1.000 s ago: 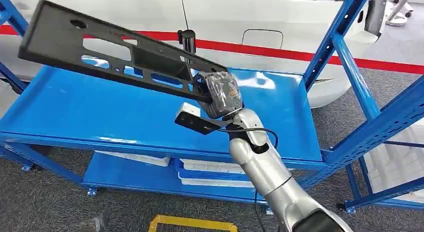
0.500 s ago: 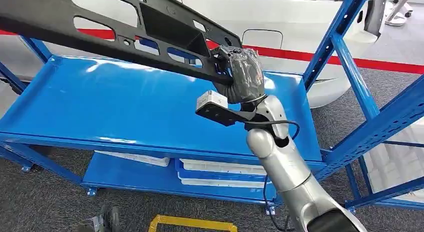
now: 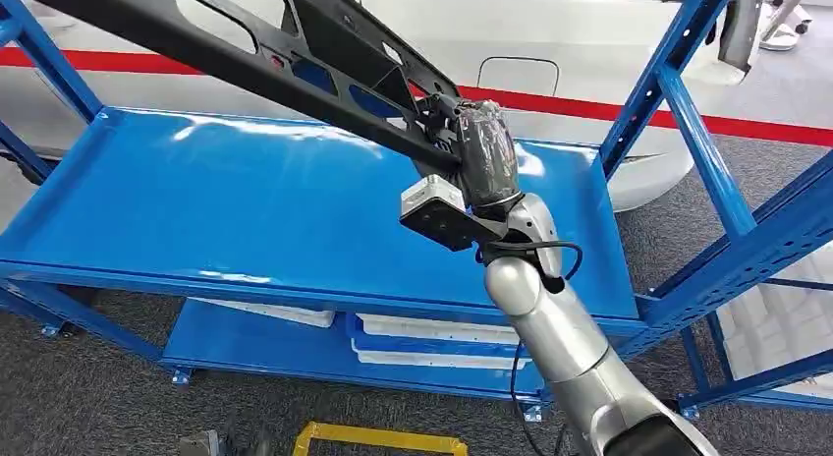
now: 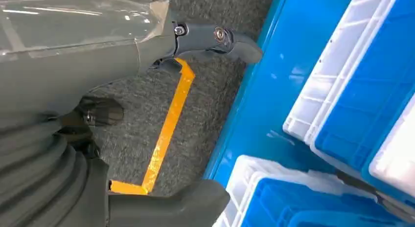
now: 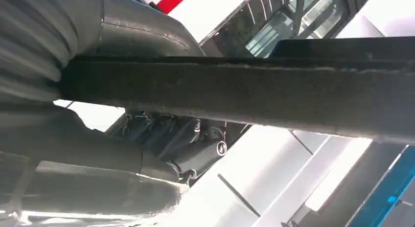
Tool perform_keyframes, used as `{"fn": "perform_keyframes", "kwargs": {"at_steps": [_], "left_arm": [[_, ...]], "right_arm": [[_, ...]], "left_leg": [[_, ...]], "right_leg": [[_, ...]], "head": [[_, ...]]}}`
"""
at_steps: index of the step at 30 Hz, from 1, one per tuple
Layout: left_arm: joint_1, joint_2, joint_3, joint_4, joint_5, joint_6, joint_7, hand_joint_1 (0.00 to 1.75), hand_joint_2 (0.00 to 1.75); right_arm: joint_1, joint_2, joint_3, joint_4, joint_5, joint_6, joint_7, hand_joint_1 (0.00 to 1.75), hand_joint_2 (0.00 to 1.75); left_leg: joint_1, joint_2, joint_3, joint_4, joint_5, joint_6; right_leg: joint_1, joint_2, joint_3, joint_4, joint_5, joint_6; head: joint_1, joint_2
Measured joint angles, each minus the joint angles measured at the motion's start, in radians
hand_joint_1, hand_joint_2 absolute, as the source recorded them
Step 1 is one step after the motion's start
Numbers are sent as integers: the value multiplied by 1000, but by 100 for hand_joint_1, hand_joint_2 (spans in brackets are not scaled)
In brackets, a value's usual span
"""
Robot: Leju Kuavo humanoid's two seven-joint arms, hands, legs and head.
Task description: Take the parts from the cabinet and place them on the table.
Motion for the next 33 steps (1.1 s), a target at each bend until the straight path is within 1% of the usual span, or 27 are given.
{"fn": "perform_keyframes", "kwargs": {"at_steps": [2, 3, 4, 5, 6, 8, 9, 10, 12, 13, 14, 15, 17, 18, 19, 20, 21, 23, 24, 25, 27, 28, 29, 30, 31, 32, 33], "left_arm": [[-7, 0, 0, 18, 4, -7, 1, 0, 175], [-8, 1, 0, 24, 4, -7, 2, 0, 175], [-9, 1, 1, 31, 5, -7, 2, 0, 175], [-10, 1, 1, 36, 5, -7, 2, 0, 175], [-11, 1, 1, 40, 5, -7, 2, 0, 175], [-14, 1, 1, 47, 5, -14, 3, 0, 175], [-15, 4, 1, 48, 5, -19, 4, 0, 175], [-17, 3, 1, 51, 5, -23, 5, 0, 175], [-16, 6, 1, 55, 6, -32, 5, 0, 175], [-16, 9, 1, 55, 6, -40, 5, 0, 175], [-16, 13, 1, 56, 7, -43, 5, 0, 175], [-16, 14, 1, 57, 7, -50, 5, 0, 175], [-18, 16, 1, 60, 6, -60, 5, 0, 175], [-17, 17, 1, 61, 6, -63, 5, 0, 175], [-17, 18, 1, 63, 6, -67, 5, 0, 175], [-17, 19, 1, 63, 6, -70, 6, 0, 175], [-18, 20, 1, 63, 6, -70, 6, 0, 175], [-20, 21, 1, 63, 6, -72, 6, 0, 175], [-24, 22, 1, 63, 6, -72, 6, 0, 175], [-27, 23, 1, 63, 6, -73, 6, 0, 175], [-28, 24, 0, 64, 6, -79, 6, 0, 175], [-29, 25, 0, 64, 6, -80, 7, 0, 175], [-29, 25, 0, 64, 5, -82, 8, 0, 175], [-32, 25, 0, 64, 5, -85, 10, 0, 175], [-36, 25, 0, 64, 5, -90, 11, 0, 175], [-38, 25, 0, 64, 4, -92, 14, 0, 175], [-38, 25, 0, 64, 4, -95, 17, 0, 175]], "right_arm": [[-2, -1, 1, 0, -7, 0, 1, 175, 175], [0, -2, 2, 0, -8, 0, 2, 175, 175], [1, -3, 2, 2, -8, 0, 3, 175, 175], [1, -4, 2, 2, -8, 0, 3, 175, 175], [-1, -4, 3, 2, -8, 0, 3, 175, 175], [-7, -4, 5, 2, -19, 0, 3, 175, 175], [-9, -4, 7, 3, -31, 1, 3, 175, 175], [-10, -3, 10, 4, -39, 2, 2, 175, 175], [-17, -3, 11, 9, -53, 2, 0, 175, 175], [-18, -2, 12, 13, -61, 1, -2, 175, 175], [-22, -2, 12, 16, -65, 0, -5, 175, 175], [-24, -1, 14, 19, -68, -2, -9, 175, 175], [-26, 0, 14, 24, -72, -9, -13, 175, 175], [-25, 0, 14, 27, -75, -13, -16, 175, 175], [-24, 0, 15, 31, -77, -15, -16, 175, 175], [-24, 0, 16, 34, -78, -17, -16, 175, 175], [-24, -1, 16, 38, -78, -17, -16, 175, 175], [-24, -2, 16, 39, -77, -18, -16, 175, 175], [-25, -2, 16, 39, -77, -19, -17, 175, 175], [-27, -2, 16, 39, -77, -21, -17, 175, 175], [-26, -2, 18, 42, -79, -24, -17, 175, 175], [-26, -3, 18, 43, -79, -28, -17, 175, 175], [-25, -5, 17, 43, -79, -32, -17, 175, 175], [-24, -8, 16, 45, -81, -40, -20, 175, 175], [-24, -11, 16, 47, -85, -46, -24, 175, 175], [-23, -13, 16, 50, -88, -53, -30, 175, 175], [-19, -15, 15, 55, -93, -58, -36, 175, 175]], "left_leg": [[-1, 0, -1, 0, 0, 1], [-1, 0, -2, 0, 0, 1], [-1, 0, -3, 1, 0, 1], [0, 0, -3, 1, 0, 0], [0, 0, -4, 4, 0, -1], [3, -1, -7, 18, -5, -8], [-2, -2, -14, 26, -8, -16], [-2, -4, -17, 27, -4, -24], [-5, -5, -24, 35, 1, -31], [-3, -5, -28, 36, 3, -36], [4, -4, -37, 47, -9, -42], [4, 0, -48, 78, -49, -50], [10, 3, -103, 231, -151, -64], [13, 3, -131, 311, -188, -68], [15, 4, -146, 368, -207, -71], [17, 5, -134, 366, -197, -70], [18, 6, -99, 319, -172, -69], [18, 7, 21, 137, -106, -59], [17, 5, 70, 57, -106, -50], [11, 7, 82, 39, -107, -48], [4, 5, 75, 41, -100, -42], [3, 6, 73, 38, -96, -36], [11, 10, 73, 15, -79, -25], [12, 15, 74, 8, -67, -21], [13, 15, 64, 6, -57, -7], [12, 14, 53, 6, -51, -7], [11, 15, 43, 6, -44, -6]], "right_leg": [[-2, 0, -94, 186, -78, -10], [-2, 0, -138, 267, -100, -8], [-2, 0, -158, 301, -101, -1], [-3, 0, -154, 283, -80, 10], [-5, 0, -129, 223, -44, 22], [-15, -4, -31, 17, 42, 44], [-16, -4, -9, -10, 45, 34], [-3, 4, -21, 4, 61, 25], [-4, 5, -32, -1, 56, 11], [-12, 5, -35, -2, 61, 3], [-21, 3, -38, -4, 68, -8], [-19, 2, -43, -4, 74, -20], [-15, -1, -56, -3, 83, -34], [-13, -2, -63, -3, 88, -38], [-12, -3, -70, -2, 92, -38], [-11, -3, -75, -1, 96, -38], [-10, -3, -79, 0, 99, -35], [-9, -2, -82, 1, 103, -33], [-8, -3, -82, 1, 106, -30], [-1, -3, -87, 1, 111, -22], [-6, -5, -88, -1, 119, -9], [-7, -4, -89, -5, 125, -1], [3, -3, -90, -3, 125, 6], [-1, -5, -110, 17, 100, 3], [0, -3, -130, 73, 54, -8], [-1, -3, -160, 154, 10, -15], [-3, -3, -189, 236, -28, -17]], "head": [[3, 0], [3, 0], [3, 0], [3, 0], [3, 0], [3, 0], [3, 0], [4, 0], [1, 0], [1, 0], [1, 0], [-1, 0], [-2, 0], [-2, 0], [-2, 0], [-2, 0], [-2, 0], [-2, 0], [-2, 0], [-1, 0], [-2, 0], [-1, 0], [0, 0], [0, 0], [5, 0], [6, 0], [5, 0]]}}
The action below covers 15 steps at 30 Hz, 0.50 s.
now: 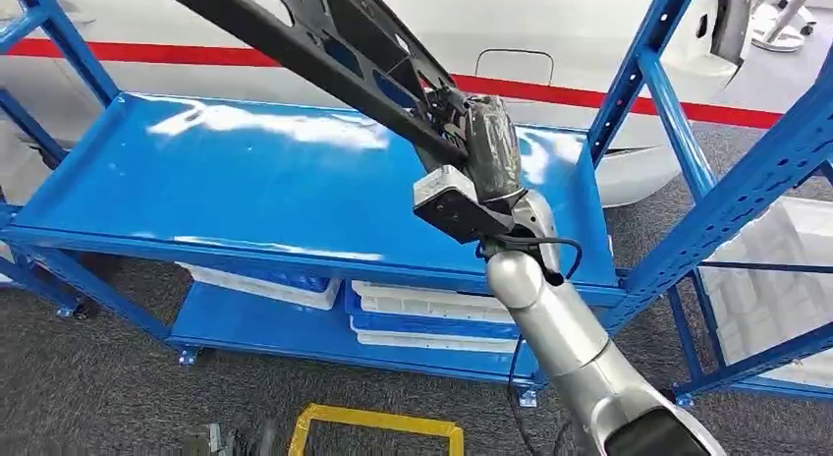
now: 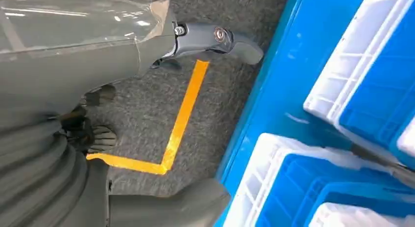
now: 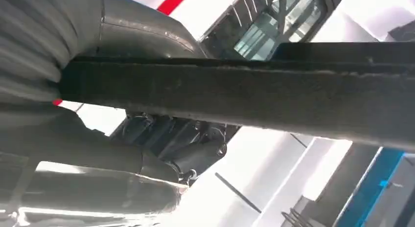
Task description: Take the parts from the cabinet and place them on the table.
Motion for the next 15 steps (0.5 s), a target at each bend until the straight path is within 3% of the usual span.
{"fn": "perform_keyframes", "kwargs": {"at_steps": [1, 2, 3, 5, 6, 7, 8, 10, 11, 12, 13, 14, 15], "left_arm": [[0, 1, 0, 0, 2, -5, 3, 0, 175], [0, 1, 0, 0, 3, -8, 4, 0, 175], [0, 1, 0, 0, 3, -12, 6, 0, 175], [-2, 1, 0, 0, 6, -17, 8, 0, 175], [-3, 1, 1, 0, 7, -17, 9, 0, 175], [-6, 2, 1, 0, 11, -17, 9, 0, 175], [-6, 3, 1, 1, 14, -17, 9, 0, 175], [-6, 4, 2, 2, 16, -17, 10, 0, 175], [-6, 6, 2, 5, 19, -18, 10, 0, 175], [-6, 8, 3, 6, 23, -20, 9, 0, 175], [-5, 9, 5, 7, 25, -24, 9, 0, 175], [-5, 10, 7, 7, 26, -29, 8, 0, 175], [-5, 11, 8, 8, 27, -32, 7, 0, 175]], "right_arm": [[5, -2, 0, 6, -4, -4, -4, 175, 175], [10, -3, 0, 12, -7, -7, -8, 175, 175], [12, -4, 0, 18, -8, -9, -13, 175, 175], [10, -3, 0, 26, -12, -15, -20, 175, 175], [7, -3, 0, 29, -17, -16, -24, 175, 175], [4, 0, 0, 34, -24, -18, -30, 175, 175], [6, 2, 0, 37, -31, -23, -35, 175, 175], [7, 4, 0, 46, -44, -31, -44, 175, 175], [8, 7, 0, 50, -55, -36, -52, 175, 175], [6, 9, -1, 53, -68, -41, -59, 175, 175], [9, 13, -3, 53, -81, -46, -69, 175, 175], [12, 16, -5, 53, -95, -48, -75, 175, 175], [17, 17, -8, 53, -107, -49, -82, 175, 175]], "left_leg": [[0, 0, -10, 1, 7, -1], [0, 0, -20, 2, 14, -2], [1, 0, -30, 4, 21, -5], [2, -1, -50, 16, 28, -13], [3, -1, -59, 26, 30, -16], [-3, -2, -73, 37, 32, -22], [-3, -3, -76, 38, 40, -32], [-3, -5, -82, 40, 51, -40], [-1, -7, -87, 43, 54, -45], [4, -7, -99, 56, 28, -51], [5, -6, -112, 97, -27, -58], [6, -7, -134, 170, -88, -64], [8, -7, -157, 253, -139, -68]], "right_leg": [[0, 0, -17, 59, -20, 4], [-1, 0, -14, 76, -19, 12], [-4, 0, 15, 43, 1, 24], [-10, -1, 119, -121, 57, 46], [-15, -2, 171, -206, 66, 49], [-7, 2, 197, -243, 54, 41], [-2, 6, 180, -231, 61, 35], [-2, 5, 170, -229, 65, 27], [-15, 4, 165, -233, 73, 14], [-18, 0, 158, -234, 82, 2], [-18, 1, 149, -234, 90, -12], [-15, 0, 139, -233, 98, -20], [-13, -1, 129, -232, 107, -21]], "head": [[1, 0], [2, 0], [1, 0], [1, 0], [2, 0], [2, 0], [-1, 0], [-2, 0], [-1, 0], [-1, 0], [-4, 0], [-4, 0], [-5, 0]]}}
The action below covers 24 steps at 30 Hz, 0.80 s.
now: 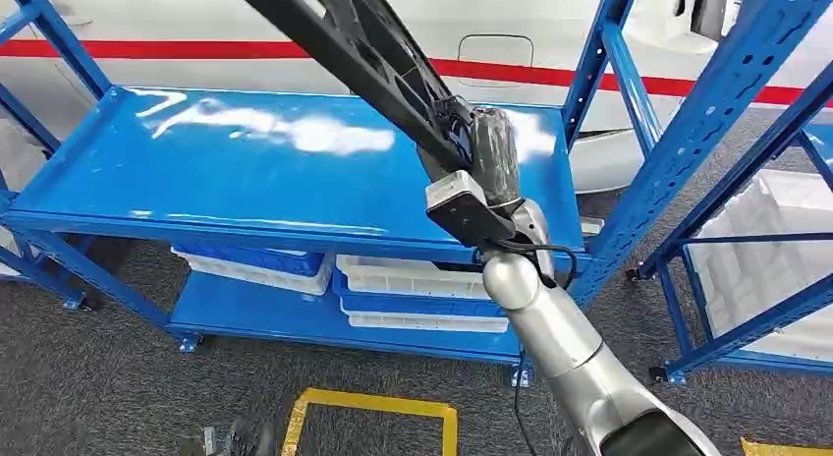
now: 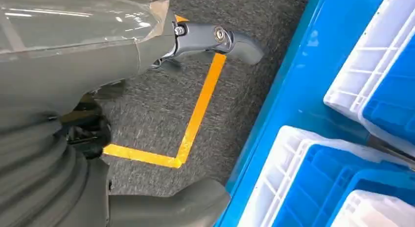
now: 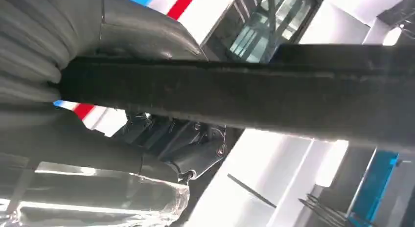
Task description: Take the parts from the cabinet and place them on the table.
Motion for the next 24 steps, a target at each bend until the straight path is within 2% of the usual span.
{"fn": "perform_keyframes", "kwargs": {"at_steps": [1, 2, 3, 4, 5, 6, 7, 8, 9, 10, 11, 12, 13, 14, 15, 16, 17, 18, 19, 20, 21, 22, 23, 24], "left_arm": [[0, 1, 1, 1, 0, -4, -1, 0, 175], [1, 2, 1, 3, -1, -5, -1, 0, 175], [2, 3, 1, 5, -2, -6, -1, 0, 175], [2, 4, 1, 6, -4, -8, -1, 0, 175], [2, 4, 1, 6, -7, -9, -1, 0, 175], [0, 4, 1, 6, -13, -16, -1, 0, 175], [-2, 4, -1, 6, -16, -20, 0, 0, 175], [-4, 3, -2, 6, -22, -24, 1, 0, 175], [-4, 3, -5, 7, -26, -25, 3, 0, 175], [-4, 3, -7, 7, -32, -25, 6, 0, 175], [-4, 3, -9, 7, -33, -24, 9, 0, 175], [-4, 1, -9, 7, -34, -24, 10, 0, 175], [-5, -1, -10, 7, -35, -24, 12, 0, 175], [-6, -2, -11, 7, -35, -25, 13, 0, 175], [-6, -3, -13, 7, -36, -26, 13, 0, 175], [-6, -3, -14, 7, -36, -26, 13, 0, 175], [-5, -3, -16, 7, -37, -26, 13, 0, 175], [-5, -3, -18, 7, -37, -26, 13, 0, 175], [-5, -3, -19, 7, -37, -26, 13, 0, 175], [-5, -3, -20, 7, -37, -26, 13, 0, 175], [-5, -3, -21, 7, -39, -27, 14, 0, 175], [-5, -4, -21, 7, -43, -28, 14, 0, 175], [-6, -5, -22, 7, -43, -30, 16, 0, 175], [-6, -5, -23, 7, -43, -36, 17, 0, 175]], "right_arm": [[7, 1, -3, 0, -15, -2, -7, 175, 175], [14, 1, -8, 0, -24, -3, -9, 175, 175], [23, 1, -13, -1, -32, -5, -11, 175, 175], [30, 1, -17, -3, -38, -7, -11, 175, 175], [38, 1, -21, -10, -40, -9, -12, 175, 175], [50, 1, -28, -23, -40, -12, -13, 175, 175], [66, 0, -37, -45, -39, -17, -15, 175, 175], [79, 0, -43, -62, -38, -20, -17, 175, 175], [89, 0, -45, -74, -37, -23, -18, 175, 175], [103, 0, -49, -86, -30, -24, -17, 175, 175], [122, 0, -54, -98, -22, -26, -16, 175, 175], [138, -1, -61, -106, -16, -28, -16, 175, 175], [151, -1, -64, -112, -13, -29, -14, 175, 175], [158, -1, -67, -116, -9, -29, -13, 175, 175], [167, -3, -68, -120, -6, -29, -11, 175, 175], [175, -3, -71, -124, -5, -29, -9, 175, 175], [183, -4, -72, -126, -5, -29, -9, 175, 175], [188, -4, -74, -128, -5, -29, -7, 175, 175], [191, -5, -74, -129, -4, -29, -6, 175, 175], [191, -5, -74, -130, -3, -29, -5, 175, 175], [190, -4, -74, -133, -1, -29, -5, 175, 175], [191, -3, -77, -139, 4, -29, 0, 175, 175], [192, 3, -81, -145, 14, -28, 3, 175, 175], [196, 7, -88, -147, 17, -25, 6, 175, 175]], "left_leg": [[2, 0, -18, 76, -31, -3], [2, 0, -19, 109, -30, -4], [2, 0, 0, 102, -6, -2], [2, 0, 40, 56, 30, 1], [2, 0, 94, -16, 61, 6], [2, -1, 160, -107, 74, 14], [-3, -4, 211, -182, 52, 19], [-6, -5, 224, -212, 46, 25], [-11, -5, 219, -213, 48, 28], [-14, -5, 218, -214, 49, 31], [-15, -4, 212, -222, 60, 43], [-5, 2, 211, -234, 75, 58], [-9, 3, 198, -235, 87, 66], [-10, 5, 186, -235, 96, 74], [-12, 6, 171, -234, 107, 76], [-14, 6, 156, -234, 118, 77], [-15, 7, 141, -233, 129, 77], [-16, 7, 128, -233, 139, 76], [-17, 7, 114, -232, 149, 74], [-18, 7, 102, -230, 158, 71], [-18, 6, 91, -227, 168, 68], [-20, 5, 82, -222, 173, 62], [-24, 5, 76, -216, 181, 57], [-24, 5, 75, -218, 191, 52]], "right_leg": [[2, -1, -11, 0, 8, -1], [3, -2, -19, 1, 14, 0], [4, -2, -28, 2, 20, 3], [5, -2, -37, 3, 26, 5], [5, -1, -44, 5, 32, 7], [5, 0, -46, 5, 37, 12], [12, -1, -51, 5, 41, 15], [12, -3, -51, 5, 49, 26], [11, -4, -53, 2, 57, 36], [8, -4, -55, -2, 64, 42], [10, -3, -57, -5, 73, 53], [12, -4, -64, 7, 58, 52], [13, -2, -87, 37, 16, 43], [12, -1, -107, 99, -35, 31], [12, -1, -134, 186, -87, 25], [12, -1, -155, 267, -119, 25], [12, -1, -162, 317, -123, 33], [12, -1, -148, 322, -107, 44], [12, -1, -116, 291, -77, 55], [12, -2, -69, 228, -48, 63], [12, -2, -6, 138, -35, 62], [13, -2, 64, 42, -51, 52], [25, 0, 106, -30, -74, 42], [26, 1, 95, -25, -72, 38]], "head": [[-1, 0], [0, 0], [0, 0], [0, 0], [0, 0], [0, 0], [0, 0], [3, 0], [2, 0], [0, 0], [1, 0], [2, 0], [2, 0], [4, 0], [5, 0], [4, 0], [5, 0], [4, 0], [5, 0], [5, 0], [4, 0], [5, 0], [5, 0], [2, 0]]}}
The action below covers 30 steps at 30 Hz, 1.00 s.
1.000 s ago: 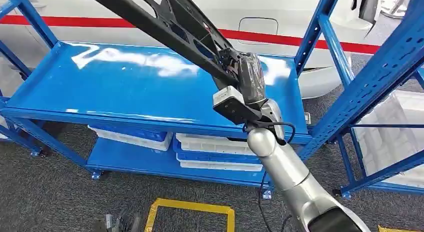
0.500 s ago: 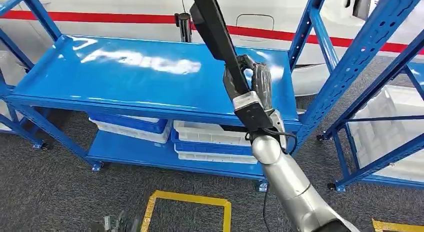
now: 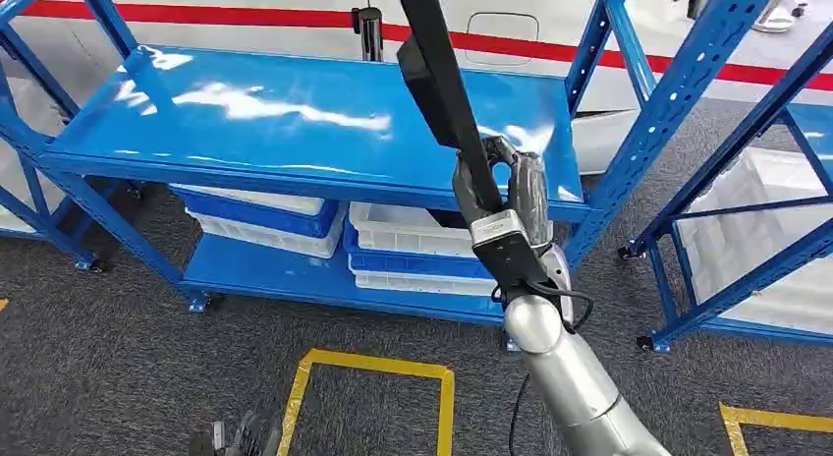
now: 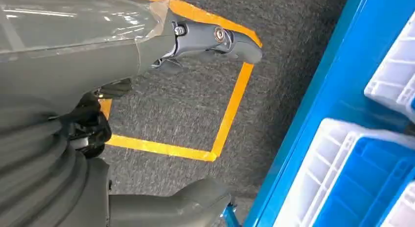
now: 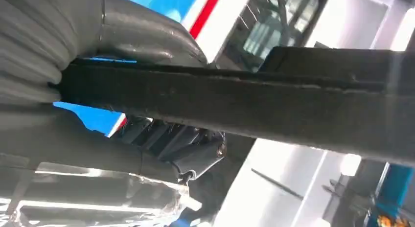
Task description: Take the parts from the cabinet and place them on the table.
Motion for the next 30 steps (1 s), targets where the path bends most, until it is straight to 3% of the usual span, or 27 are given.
{"fn": "perform_keyframes", "kwargs": {"at_steps": [2, 3, 4, 5, 6, 7, 8, 9, 10, 11, 12, 13, 14, 17, 18, 19, 20, 21, 22, 23, 24, 25, 26, 27, 28, 29, 30], "left_arm": [[1, -1, 0, 0, -1, -2, 2, 0, 175], [1, 0, 0, 1, -1, 1, 4, 0, 175], [1, 0, 0, 0, 0, 2, 6, 0, 175], [1, 2, 1, 0, 3, 1, 10, 0, 175], [1, 2, 1, 0, 8, 0, 10, 0, 175], [1, 3, 1, 0, 11, 0, 11, 0, 175], [2, 3, 2, 1, 12, 0, 11, 0, 175], [2, 4, 2, 1, 12, 1, 11, 0, 175], [2, 5, 3, 1, 14, 2, 11, 0, 175], [2, 6, 4, 0, 14, 2, 11, 0, 175], [2, 7, 4, 0, 14, 2, 11, 0, 175], [1, 8, 4, 0, 11, 2, 10, 0, 175], [0, 8, 4, 0, 10, 0, 10, 0, 175], [2, 9, 3, 0, -5, -1, 9, 0, 175], [2, 8, 3, 1, -11, 1, 10, 0, 175], [1, 7, 2, 1, -13, 4, 12, 0, 175], [0, 6, 2, 0, -14, 7, 14, 0, 175], [0, 5, 2, 0, -14, 7, 18, 0, 175], [1, 5, 3, 0, -14, 7, 20, 0, 175], [0, 5, 3, 0, -14, 7, 21, 0, 175], [1, 5, 3, 0, -14, 7, 21, 0, 175], [1, 5, 3, 0, -14, 7, 21, 0, 175], [1, 5, 3, 0, -14, 7, 21, 0, 175], [1, 5, 3, 0, -14, 7, 22, 0, 175], [1, 5, 3, 0, -14, 7, 22, 0, 175], [1, 5, 3, 0, -14, 7, 21, 0, 175], [1, 4, 3, 0, -14, 7, 22, 0, 175]], "right_arm": [[9, 6, -6, 0, -5, 17, 5, 175, 175], [14, 10, -9, 0, -16, 31, 8, 175, 175], [14, 16, -12, 0, -26, 44, 8, 175, 175], [15, 24, -16, 0, -39, 56, 8, 175, 175], [15, 29, -20, 0, -46, 66, 8, 175, 175], [15, 34, -22, 0, -52, 73, 8, 175, 175], [15, 37, -23, 1, -58, 78, 8, 175, 175], [16, 41, -24, 2, -59, 84, 9, 175, 175], [16, 44, -25, 2, -61, 89, 9, 175, 175], [16, 47, -26, 2, -61, 95, 9, 175, 175], [16, 50, -27, 2, -61, 103, 9, 175, 175], [16, 52, -28, -1, -61, 113, 9, 175, 175], [18, 54, -30, -6, -54, 115, 8, 175, 175], [31, 58, -36, -31, -14, 114, 7, 175, 175], [39, 58, -41, -39, -8, 113, 7, 175, 175], [45, 58, -49, -46, -3, 114, 8, 175, 175], [51, 58, -54, -55, -2, 115, 12, 175, 175], [57, 57, -60, -64, -1, 117, 12, 175, 175], [62, 57, -64, -69, 0, 121, 13, 175, 175], [68, 57, -69, -73, 0, 121, 14, 175, 175], [74, 57, -72, -76, 2, 121, 15, 175, 175], [78, 57, -75, -78, 2, 121, 15, 175, 175], [80, 57, -77, -81, 3, 121, 15, 175, 175], [80, 57, -78, -84, 3, 121, 15, 175, 175], [80, 57, -78, -88, 4, 121, 16, 175, 175], [79, 59, -78, -94, 5, 121, 16, 175, 175], [80, 59, -79, -99, 6, 121, 16, 175, 175]], "left_leg": [[1, -1, -3, 1, 12, -8], [6, -3, -10, 5, 6, -15], [8, -4, -23, 27, -40, -24], [13, -5, -43, 86, -111, -32], [17, -5, -63, 159, -168, -39], [19, -5, -81, 233, -207, -46], [23, -5, -91, 292, -218, -50], [26, -5, -86, 318, -199, -53], [30, -4, -58, 298, -159, -55], [34, -4, -10, 240, -122, -55], [36, -4, 52, 159, -104, -54], [37, -6, 115, 71, -122, -50], [31, -8, 158, 2, -149, -45], [18, -9, 145, -4, -139, -20], [22, -5, 136, -17, -120, -7], [23, 1, 128, -21, -106, 1], [23, 1, 112, -22, -93, 16], [22, 1, 96, -22, -82, 15], [21, 2, 81, -22, -70, 16], [20, 3, 63, -21, -57, 17], [19, 5, 47, -20, -44, 16], [19, 6, 31, -19, -32, 14], [19, 6, 14, -18, -19, 11], [19, 5, 1, -16, -9, 8], [18, 5, -10, -11, 2, 2], [11, 4, -20, -3, 7, -4], [11, 6, -23, -1, 16, -9]], "right_leg": [[1, 0, -10, 3, 8, -11], [-27, -2, -20, 0, 21, -25], [-22, -4, -24, 0, 30, -33], [-21, -6, -36, 1, 43, -47], [-19, -5, -51, 2, 55, -48], [-18, -5, -65, 2, 66, -48], [-18, -5, -79, 3, 77, -47], [-18, -5, -94, 5, 87, -44], [-18, -5, -110, 9, 97, -41], [-19, -5, -124, 13, 105, -38], [-19, -4, -133, 17, 110, -31], [-18, -4, -138, 22, 115, -28], [-12, -4, -145, 24, 121, -20], [-18, -8, -150, 14, 149, 5], [-6, -7, -156, 15, 153, 12], [-14, -6, -171, 34, 125, 7], [-12, -5, -194, 81, 69, -8], [-12, -5, -216, 156, 11, -19], [-12, -4, -236, 235, -33, -22], [-12, -4, -250, 308, -57, -18], [-12, -4, -246, 346, -51, -7], [-12, -4, -224, 341, -26, 6], [-12, -4, -179, 293, 13, 19], [-12, -4, -123, 219, 36, 25], [-13, -5, -46, 115, 30, 19], [-6, -4, 25, 16, -3, 9], [-1, 1, 32, -17, -20, -2]], "head": [[-1, 0], [0, 0], [-2, 0], [-5, 0], [-5, 0], [-5, 0], [-5, 0], [-5, 0], [-5, 0], [-5, 0], [-5, 0], [-6, 0], [-5, 0], [-4, 0], [-3, 0], [-5, 0], [0, 0], [1, 0], [1, 0], [1, 0], [1, 0], [1, 0], [1, 0], [1, 0], [0, 0], [2, 0], [-1, 0]]}}
